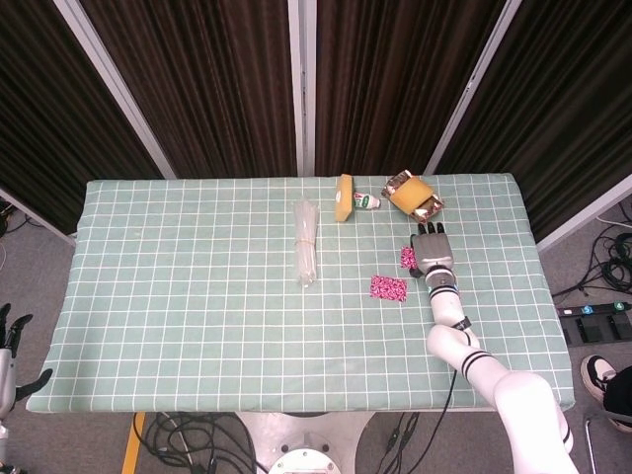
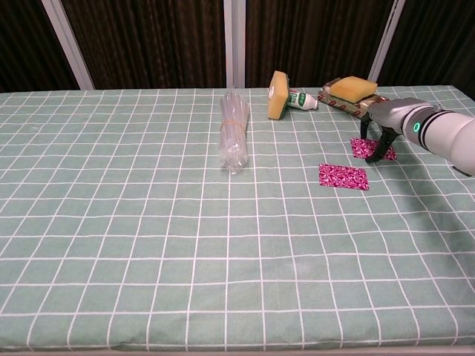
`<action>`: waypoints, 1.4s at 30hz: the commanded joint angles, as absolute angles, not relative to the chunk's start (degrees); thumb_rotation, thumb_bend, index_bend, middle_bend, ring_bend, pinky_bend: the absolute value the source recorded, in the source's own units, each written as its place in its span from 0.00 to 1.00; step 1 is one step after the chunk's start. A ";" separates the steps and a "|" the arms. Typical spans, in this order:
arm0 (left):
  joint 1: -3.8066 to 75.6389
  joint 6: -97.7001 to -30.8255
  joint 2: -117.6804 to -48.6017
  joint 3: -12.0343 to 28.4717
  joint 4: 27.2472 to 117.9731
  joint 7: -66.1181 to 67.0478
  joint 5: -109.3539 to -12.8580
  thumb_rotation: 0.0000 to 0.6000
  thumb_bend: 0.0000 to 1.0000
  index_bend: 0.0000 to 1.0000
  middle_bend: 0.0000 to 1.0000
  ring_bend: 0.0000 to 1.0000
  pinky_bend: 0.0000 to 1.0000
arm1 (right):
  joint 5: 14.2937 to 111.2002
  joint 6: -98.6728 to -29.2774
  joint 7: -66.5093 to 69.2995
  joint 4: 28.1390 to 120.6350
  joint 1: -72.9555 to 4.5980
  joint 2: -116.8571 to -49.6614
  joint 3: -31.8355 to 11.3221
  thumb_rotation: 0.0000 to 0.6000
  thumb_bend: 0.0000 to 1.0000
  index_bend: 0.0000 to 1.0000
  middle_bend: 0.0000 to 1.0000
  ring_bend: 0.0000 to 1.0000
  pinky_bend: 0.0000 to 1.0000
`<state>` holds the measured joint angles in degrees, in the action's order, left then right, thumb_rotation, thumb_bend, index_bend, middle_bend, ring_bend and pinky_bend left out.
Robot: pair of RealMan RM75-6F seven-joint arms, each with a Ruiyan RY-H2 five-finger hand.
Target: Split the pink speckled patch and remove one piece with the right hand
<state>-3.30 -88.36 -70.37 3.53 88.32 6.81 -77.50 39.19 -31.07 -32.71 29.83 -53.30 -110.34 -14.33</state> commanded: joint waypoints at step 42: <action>-3.31 -88.24 -70.89 3.31 86.62 4.63 -78.39 1.00 0.20 0.22 0.09 0.09 0.13 | 25.72 -48.53 -44.08 70.18 -52.08 -98.74 -9.82 0.82 0.15 0.30 0.08 0.00 0.00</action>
<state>-3.31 -88.24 -70.88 3.31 86.62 4.63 -78.40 25.81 -48.58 -44.10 70.28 -52.00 -98.64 -9.84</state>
